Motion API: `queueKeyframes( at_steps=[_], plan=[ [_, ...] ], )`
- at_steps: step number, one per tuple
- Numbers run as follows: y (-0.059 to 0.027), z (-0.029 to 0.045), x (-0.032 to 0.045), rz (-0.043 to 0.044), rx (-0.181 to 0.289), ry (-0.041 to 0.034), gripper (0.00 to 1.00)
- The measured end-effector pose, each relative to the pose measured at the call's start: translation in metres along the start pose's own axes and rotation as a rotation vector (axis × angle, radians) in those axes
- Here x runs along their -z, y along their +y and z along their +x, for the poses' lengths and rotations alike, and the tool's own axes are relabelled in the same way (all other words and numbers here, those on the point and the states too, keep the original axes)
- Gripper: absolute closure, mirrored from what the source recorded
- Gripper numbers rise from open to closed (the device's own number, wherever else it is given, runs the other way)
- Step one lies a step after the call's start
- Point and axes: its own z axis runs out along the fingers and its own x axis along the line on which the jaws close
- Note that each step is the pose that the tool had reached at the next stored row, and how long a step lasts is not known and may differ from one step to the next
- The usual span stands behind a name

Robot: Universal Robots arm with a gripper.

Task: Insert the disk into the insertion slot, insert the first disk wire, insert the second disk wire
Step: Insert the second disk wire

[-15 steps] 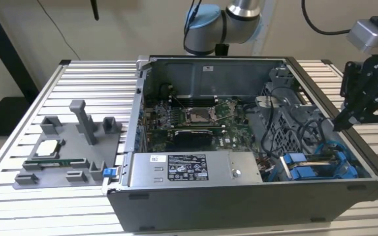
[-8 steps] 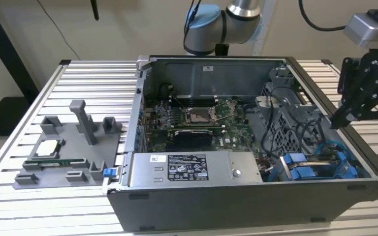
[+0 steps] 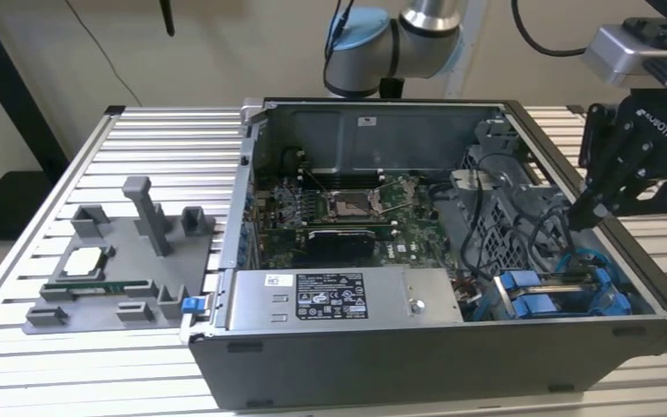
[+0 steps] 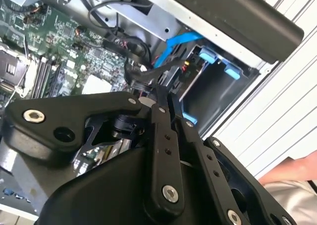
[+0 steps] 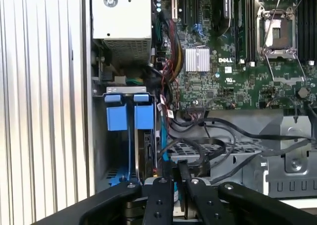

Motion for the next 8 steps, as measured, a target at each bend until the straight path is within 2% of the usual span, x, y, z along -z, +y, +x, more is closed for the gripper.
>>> queueKeyframes(
  at_steps=[5, 6, 8],
  plan=[
    [0.0137, 0.0070, -0.0005, 0.0058, 0.000, -0.0004, 1.00],
    [0.0155, 0.0089, -0.0007, 0.0089, 0.001, -0.0006, 1.00],
    [0.0193, 0.0127, -0.0017, 0.0215, 0.002, -0.0017, 1.00]
  ],
)
